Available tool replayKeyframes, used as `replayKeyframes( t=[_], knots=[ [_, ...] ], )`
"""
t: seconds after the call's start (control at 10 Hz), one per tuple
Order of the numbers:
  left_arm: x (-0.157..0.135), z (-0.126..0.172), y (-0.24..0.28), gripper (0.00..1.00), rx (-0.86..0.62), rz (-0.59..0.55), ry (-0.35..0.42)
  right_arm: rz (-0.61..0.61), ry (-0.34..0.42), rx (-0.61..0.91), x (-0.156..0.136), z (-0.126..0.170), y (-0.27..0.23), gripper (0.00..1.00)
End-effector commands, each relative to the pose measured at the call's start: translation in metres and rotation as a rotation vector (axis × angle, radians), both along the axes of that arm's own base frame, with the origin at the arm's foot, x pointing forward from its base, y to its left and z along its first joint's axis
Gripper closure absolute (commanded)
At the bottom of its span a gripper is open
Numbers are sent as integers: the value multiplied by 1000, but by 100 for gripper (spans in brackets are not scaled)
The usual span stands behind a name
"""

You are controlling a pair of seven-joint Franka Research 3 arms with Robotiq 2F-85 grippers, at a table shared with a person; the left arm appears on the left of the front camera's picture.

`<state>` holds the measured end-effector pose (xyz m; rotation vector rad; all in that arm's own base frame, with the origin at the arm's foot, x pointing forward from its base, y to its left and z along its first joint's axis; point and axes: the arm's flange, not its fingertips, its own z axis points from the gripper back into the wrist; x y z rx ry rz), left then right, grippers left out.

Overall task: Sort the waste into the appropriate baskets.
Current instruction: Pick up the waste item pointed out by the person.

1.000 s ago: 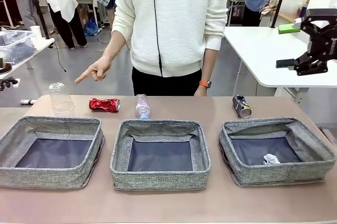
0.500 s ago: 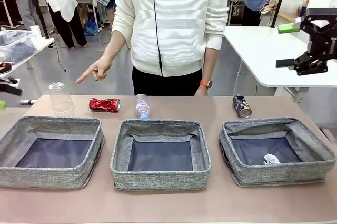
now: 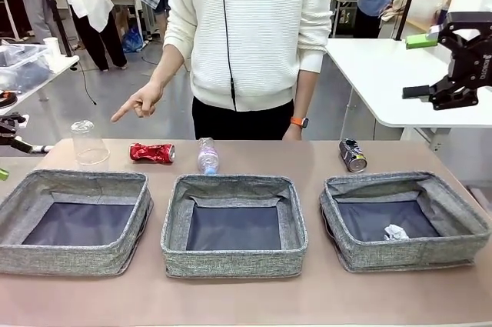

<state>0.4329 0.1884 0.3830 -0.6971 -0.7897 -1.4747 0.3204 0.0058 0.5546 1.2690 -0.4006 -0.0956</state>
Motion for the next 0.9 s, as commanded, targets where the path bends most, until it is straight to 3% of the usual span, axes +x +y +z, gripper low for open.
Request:
replayKeyframes(
  t=[0.0, 0.1, 0.3, 0.4, 0.8],
  knots=[
    [7, -5, 9, 0, 40, 10, -47, -4, 21, 1, 0, 5, 1, 0],
    [28, -5, 15, 0, -35, 107, -71, -4, 21, 1, 0, 5, 1, 0],
    [61, -10, 16, 0, -105, 393, -325, -4, 21, 1, 0, 5, 1, 0],
    [75, -13, 17, 0, -119, 457, -358, -4, 21, 1, 0, 5, 1, 0],
    [133, -35, 22, 0, -94, 461, -235, -4, 21, 1, 0, 5, 1, 0]
  ],
)
